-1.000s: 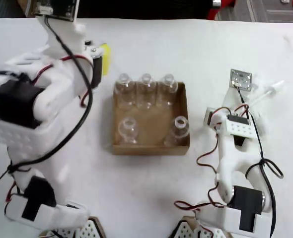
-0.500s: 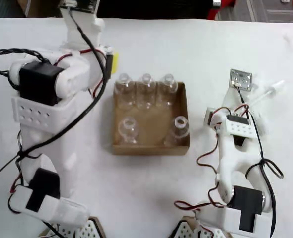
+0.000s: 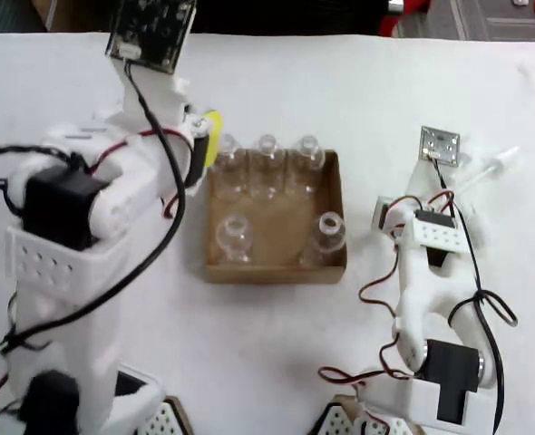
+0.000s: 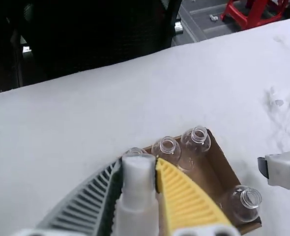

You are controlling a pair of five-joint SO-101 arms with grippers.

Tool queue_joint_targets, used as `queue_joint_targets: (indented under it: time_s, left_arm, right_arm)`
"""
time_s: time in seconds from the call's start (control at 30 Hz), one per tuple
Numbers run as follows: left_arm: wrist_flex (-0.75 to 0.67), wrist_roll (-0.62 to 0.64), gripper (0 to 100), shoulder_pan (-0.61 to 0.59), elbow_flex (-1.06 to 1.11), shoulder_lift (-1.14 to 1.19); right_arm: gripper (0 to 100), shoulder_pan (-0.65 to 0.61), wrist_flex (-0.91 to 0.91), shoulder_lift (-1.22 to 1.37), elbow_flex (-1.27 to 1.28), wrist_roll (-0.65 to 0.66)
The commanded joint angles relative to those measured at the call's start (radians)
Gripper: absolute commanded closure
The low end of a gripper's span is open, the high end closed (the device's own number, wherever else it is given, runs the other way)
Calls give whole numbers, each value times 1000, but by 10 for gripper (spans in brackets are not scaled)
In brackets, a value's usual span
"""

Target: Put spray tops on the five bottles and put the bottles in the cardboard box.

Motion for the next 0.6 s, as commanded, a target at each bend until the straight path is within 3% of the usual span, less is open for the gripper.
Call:
queue_joint_targets:
  time_s: [0.0,0.13,0.27,0.57]
  left_arm:
    - [-195,-12,979,8,173,-137]
    - [-318,-20,979,10,284,-191]
    - [-362,-74,980,8,285,-179]
    - [-509,-54,980,7,310,-174]
  right_arm:
    - [981,-10,-18,-10,-8,12]
    - [980,-12,-18,-10,-8,12]
    - [980,-12,-18,-10,-8,12]
    - [980,-12,-18,-10,-8,12]
